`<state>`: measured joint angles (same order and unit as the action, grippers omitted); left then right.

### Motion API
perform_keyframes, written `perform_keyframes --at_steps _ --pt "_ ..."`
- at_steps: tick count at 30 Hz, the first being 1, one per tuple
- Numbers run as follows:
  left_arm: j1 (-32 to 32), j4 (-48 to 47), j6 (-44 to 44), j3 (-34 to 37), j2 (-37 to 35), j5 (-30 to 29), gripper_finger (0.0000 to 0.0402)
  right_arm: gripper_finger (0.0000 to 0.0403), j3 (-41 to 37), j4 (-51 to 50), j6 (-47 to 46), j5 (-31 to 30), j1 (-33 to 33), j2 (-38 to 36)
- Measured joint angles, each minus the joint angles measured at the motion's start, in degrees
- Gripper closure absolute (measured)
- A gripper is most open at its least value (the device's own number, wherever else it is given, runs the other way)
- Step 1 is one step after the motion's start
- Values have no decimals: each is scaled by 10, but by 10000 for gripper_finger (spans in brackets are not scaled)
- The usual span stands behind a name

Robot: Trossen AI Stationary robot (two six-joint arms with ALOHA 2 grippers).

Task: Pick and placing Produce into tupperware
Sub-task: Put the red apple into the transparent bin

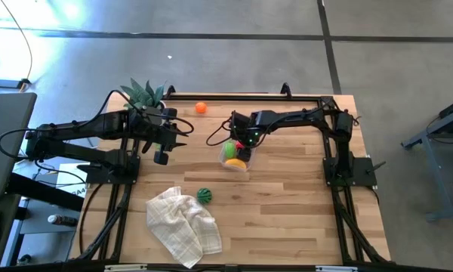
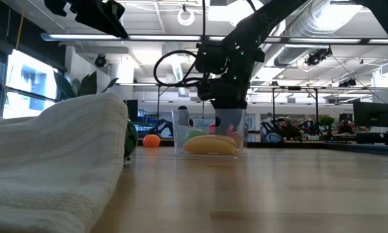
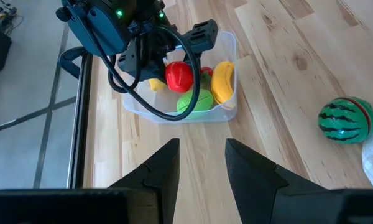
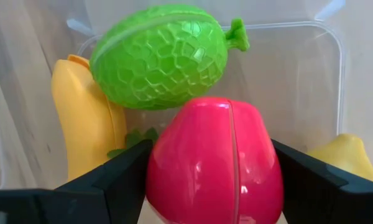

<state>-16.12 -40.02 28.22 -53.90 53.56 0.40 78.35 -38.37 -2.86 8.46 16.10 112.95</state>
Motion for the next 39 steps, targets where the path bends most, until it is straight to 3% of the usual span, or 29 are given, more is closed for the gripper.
perform_keyframes --at_steps 13,39 --pt "0 0 0 0 0 0 284 118 0 1 9 15 0 0" --pt "0 0 0 0 0 0 284 118 0 -12 -21 -15 0 0"
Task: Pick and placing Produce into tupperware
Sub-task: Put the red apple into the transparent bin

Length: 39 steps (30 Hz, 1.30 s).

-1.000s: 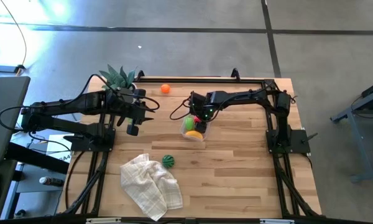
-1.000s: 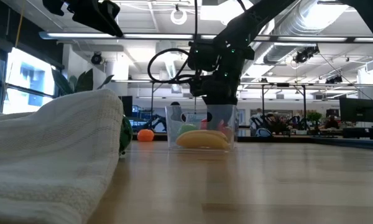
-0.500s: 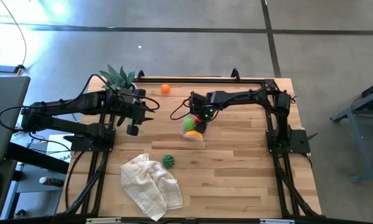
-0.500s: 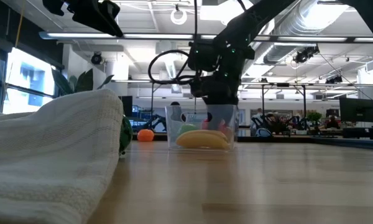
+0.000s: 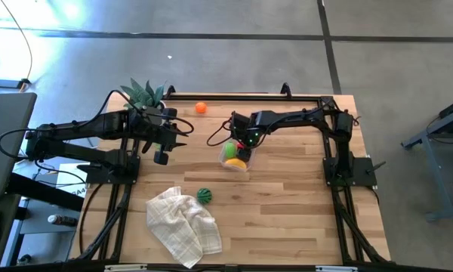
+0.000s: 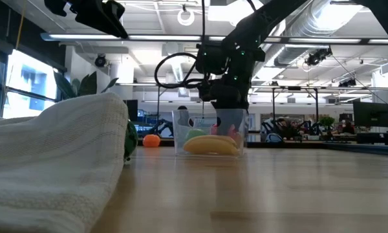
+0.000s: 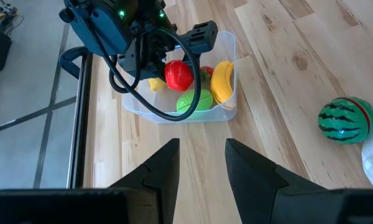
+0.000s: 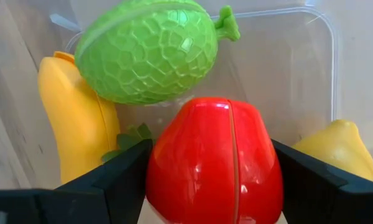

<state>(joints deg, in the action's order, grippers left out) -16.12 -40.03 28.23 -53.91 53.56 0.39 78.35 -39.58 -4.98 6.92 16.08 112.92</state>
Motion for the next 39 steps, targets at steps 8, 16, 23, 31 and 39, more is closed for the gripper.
perform_keyframes --at_steps 8,16,23,31,39 --pt "0 0 0 0 0 0 284 118 4 6 0 1 -11 0" --pt "0 0 0 0 0 0 284 118 8 4 1 -9 -12 0" --pt "0 0 0 0 0 0 284 118 8 22 -21 -8 -12 0" --pt "0 0 0 0 0 0 284 118 8 15 -37 -10 -12 0" --pt "0 0 0 0 0 0 284 118 8 12 -42 -22 -15 0"
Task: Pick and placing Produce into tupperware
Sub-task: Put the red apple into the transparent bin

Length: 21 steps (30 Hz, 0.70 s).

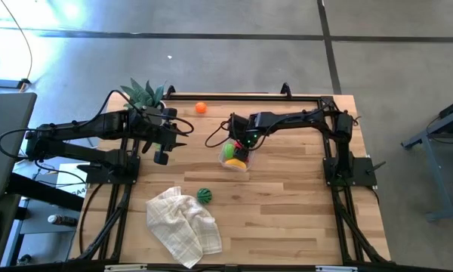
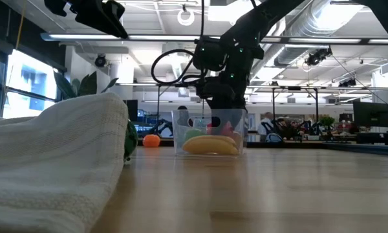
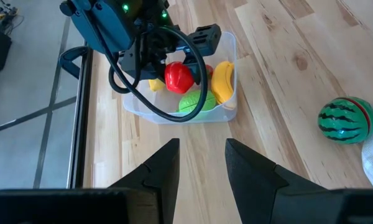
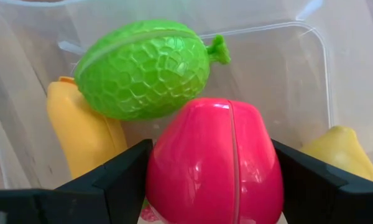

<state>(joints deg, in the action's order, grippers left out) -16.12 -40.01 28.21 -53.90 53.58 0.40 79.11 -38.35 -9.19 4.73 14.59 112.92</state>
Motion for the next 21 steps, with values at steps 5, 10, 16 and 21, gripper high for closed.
perform_keyframes --at_steps 5,10,16,21 --pt "0 0 0 0 0 0 284 118 0 0 2 2 0 0" --pt "0 0 0 0 0 0 284 118 0 9 36 62 0 0" --pt "0 0 0 0 0 0 284 90 0 8 35 59 -1 -1" --pt "0 0 0 0 0 0 284 23 -5 8 23 39 -1 -1"
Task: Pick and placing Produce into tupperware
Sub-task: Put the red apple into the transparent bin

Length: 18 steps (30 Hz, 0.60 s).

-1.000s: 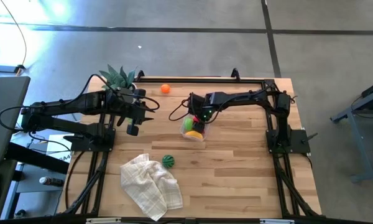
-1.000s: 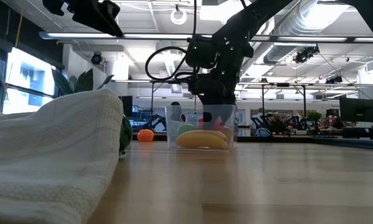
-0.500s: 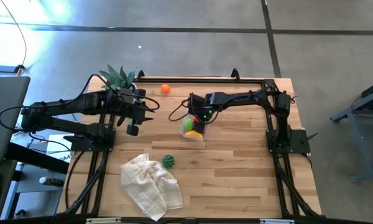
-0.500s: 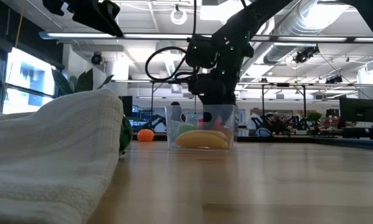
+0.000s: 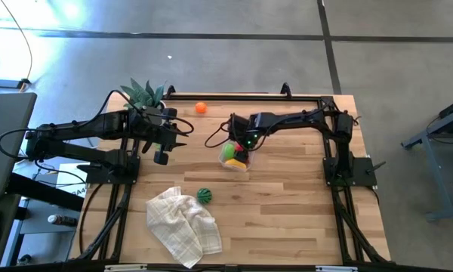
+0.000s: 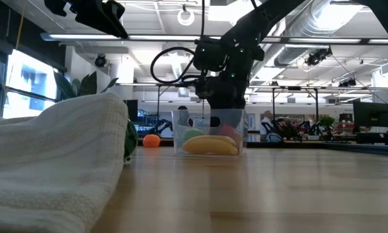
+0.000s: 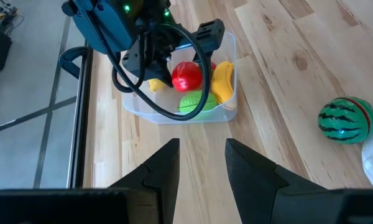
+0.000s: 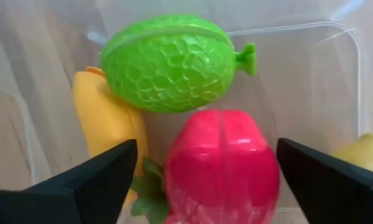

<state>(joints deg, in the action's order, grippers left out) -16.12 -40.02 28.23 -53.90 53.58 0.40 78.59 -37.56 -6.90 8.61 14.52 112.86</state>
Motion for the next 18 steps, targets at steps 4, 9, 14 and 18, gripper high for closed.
perform_keyframes --at_steps 4,9,14,18 --pt "0 0 0 0 0 0 284 9 0 2 -1 -13 0 0" --pt "0 0 0 0 0 0 284 13 1 2 -7 -12 0 0" --pt "0 0 0 0 0 0 284 13 28 -31 -8 -10 0 0" --pt "0 0 0 0 0 0 284 13 67 -76 -7 -10 0 0"
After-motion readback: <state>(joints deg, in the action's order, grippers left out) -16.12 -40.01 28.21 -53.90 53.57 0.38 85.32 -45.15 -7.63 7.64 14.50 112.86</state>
